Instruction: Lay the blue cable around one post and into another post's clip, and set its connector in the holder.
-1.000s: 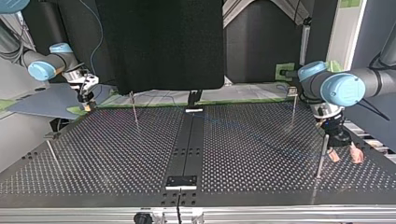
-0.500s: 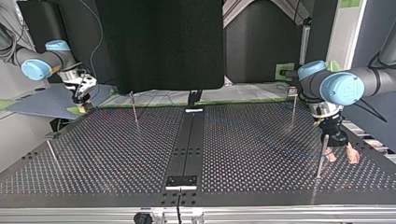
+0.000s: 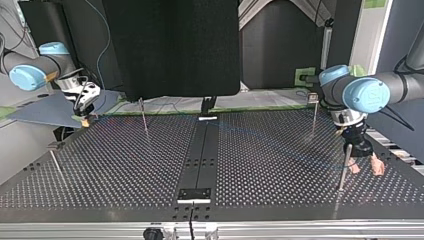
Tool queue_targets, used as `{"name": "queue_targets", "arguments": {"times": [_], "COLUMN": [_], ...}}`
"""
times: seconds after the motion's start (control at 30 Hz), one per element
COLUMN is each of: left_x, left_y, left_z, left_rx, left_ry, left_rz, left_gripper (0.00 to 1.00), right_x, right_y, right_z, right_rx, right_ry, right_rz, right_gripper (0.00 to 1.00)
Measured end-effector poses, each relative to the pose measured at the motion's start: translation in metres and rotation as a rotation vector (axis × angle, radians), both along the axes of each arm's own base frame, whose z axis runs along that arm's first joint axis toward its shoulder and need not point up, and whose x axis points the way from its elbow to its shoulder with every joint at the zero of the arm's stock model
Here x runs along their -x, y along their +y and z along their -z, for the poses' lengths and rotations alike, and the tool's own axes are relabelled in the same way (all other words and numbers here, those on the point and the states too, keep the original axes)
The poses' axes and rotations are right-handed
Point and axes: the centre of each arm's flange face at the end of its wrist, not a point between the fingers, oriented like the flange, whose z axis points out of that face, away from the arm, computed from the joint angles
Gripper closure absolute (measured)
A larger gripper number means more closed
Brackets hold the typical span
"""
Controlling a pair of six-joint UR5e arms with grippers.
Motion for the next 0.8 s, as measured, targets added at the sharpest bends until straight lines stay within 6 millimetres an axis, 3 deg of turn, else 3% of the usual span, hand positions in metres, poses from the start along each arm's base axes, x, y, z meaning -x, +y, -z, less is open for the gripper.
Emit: {"name": "queue_targets", "arguments": {"times": [0.23,0.47,0.8], "left_x": [0.0,0.0,0.0], "left_y": [0.003,0.005,0.006], "left_z": [0.0,0.0,0.0], "left_rx": [0.0,-0.001,0.0], "left_ry": [-0.002,0.0,0.002], "left_rz": [-0.005,-0.005,-0.001], "left_gripper": [0.0,0.0,0.0], "right_x": [-0.007,0.009,0.025], "right_y": [0.005,0.002,0.014], "right_z": [-0.046,-0.089,-0.14], "right_rx": [0.02,0.082,0.142], "right_ry": [-0.029,-0.068,-0.047], "right_rz": [-0.03,-0.018,0.005], "right_gripper": [1.0,1.0,1.0]}}
